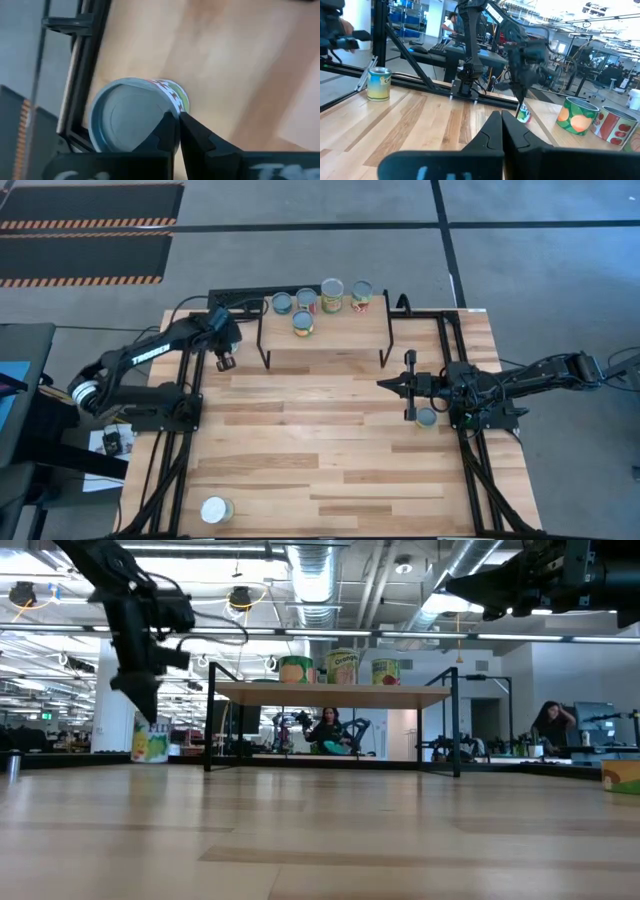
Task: Pick and place cans onto a shelf
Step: Put the canned mixed fruit on the shelf
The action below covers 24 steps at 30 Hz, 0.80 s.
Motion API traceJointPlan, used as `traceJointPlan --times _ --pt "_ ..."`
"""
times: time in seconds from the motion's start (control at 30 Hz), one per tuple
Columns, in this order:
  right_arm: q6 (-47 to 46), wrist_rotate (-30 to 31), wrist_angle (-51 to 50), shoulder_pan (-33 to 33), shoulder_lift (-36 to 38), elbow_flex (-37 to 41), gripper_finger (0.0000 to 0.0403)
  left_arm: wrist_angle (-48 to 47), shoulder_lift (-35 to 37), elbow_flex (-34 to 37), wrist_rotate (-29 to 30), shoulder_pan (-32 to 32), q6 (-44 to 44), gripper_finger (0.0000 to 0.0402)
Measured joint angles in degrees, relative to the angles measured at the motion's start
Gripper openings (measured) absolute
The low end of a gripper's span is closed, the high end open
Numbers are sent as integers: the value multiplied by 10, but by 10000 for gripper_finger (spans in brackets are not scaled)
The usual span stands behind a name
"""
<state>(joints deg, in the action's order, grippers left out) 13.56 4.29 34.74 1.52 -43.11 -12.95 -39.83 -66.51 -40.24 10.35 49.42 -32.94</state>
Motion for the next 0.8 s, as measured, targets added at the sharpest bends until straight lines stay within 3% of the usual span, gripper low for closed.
traceJointPlan --times 0.17,0.43,0.6,0.8 --pt "0 0 0 0 0 0 4 -80 68 -5 -14 -53 49 0" --pt "0 0 0 0 0 0 4 -179 154 -18 -16 -228 191 0" --pt "0 0 0 0 0 0 4 -193 157 -49 5 -362 288 0" --pt "8 0 0 -1 0 0 4 -190 109 -88 24 -505 381 0"
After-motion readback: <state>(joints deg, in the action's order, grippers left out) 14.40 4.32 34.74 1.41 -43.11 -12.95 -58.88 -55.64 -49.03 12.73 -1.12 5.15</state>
